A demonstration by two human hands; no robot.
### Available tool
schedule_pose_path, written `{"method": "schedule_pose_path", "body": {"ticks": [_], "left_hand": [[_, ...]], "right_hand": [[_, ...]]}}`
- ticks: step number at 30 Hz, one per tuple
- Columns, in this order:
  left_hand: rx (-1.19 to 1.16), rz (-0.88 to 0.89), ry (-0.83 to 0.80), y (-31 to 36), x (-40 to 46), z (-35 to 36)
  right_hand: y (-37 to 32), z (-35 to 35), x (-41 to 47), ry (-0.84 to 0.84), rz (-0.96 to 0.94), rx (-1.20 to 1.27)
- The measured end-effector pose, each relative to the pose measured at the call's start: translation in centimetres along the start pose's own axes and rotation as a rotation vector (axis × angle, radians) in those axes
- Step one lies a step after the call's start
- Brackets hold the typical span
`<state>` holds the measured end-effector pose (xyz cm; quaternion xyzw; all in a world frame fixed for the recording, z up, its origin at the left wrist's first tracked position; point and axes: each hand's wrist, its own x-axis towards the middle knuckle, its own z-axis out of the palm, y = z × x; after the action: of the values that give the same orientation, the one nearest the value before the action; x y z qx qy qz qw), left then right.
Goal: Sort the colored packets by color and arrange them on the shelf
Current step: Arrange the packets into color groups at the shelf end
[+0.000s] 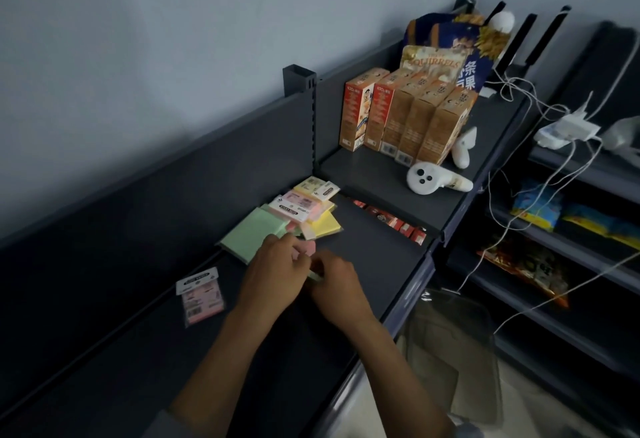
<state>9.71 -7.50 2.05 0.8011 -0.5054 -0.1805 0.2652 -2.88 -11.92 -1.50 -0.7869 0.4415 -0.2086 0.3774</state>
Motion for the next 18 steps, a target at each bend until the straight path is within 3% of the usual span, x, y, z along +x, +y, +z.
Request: {"method": "schedule_pose_path", "body": {"ticks": [12, 18], "left_hand": [[-0.166, 0.035, 0.09, 3.8, 0.0, 1.2], [-0.187, 0.088, 0.155, 4.4, -0.2, 1.5]], "right_hand": [[0.2, -3.5, 0.1, 0.072, 0.047, 0.118], [1.3, -5.9, 0.0, -0.015, 0.018, 0.367]]}}
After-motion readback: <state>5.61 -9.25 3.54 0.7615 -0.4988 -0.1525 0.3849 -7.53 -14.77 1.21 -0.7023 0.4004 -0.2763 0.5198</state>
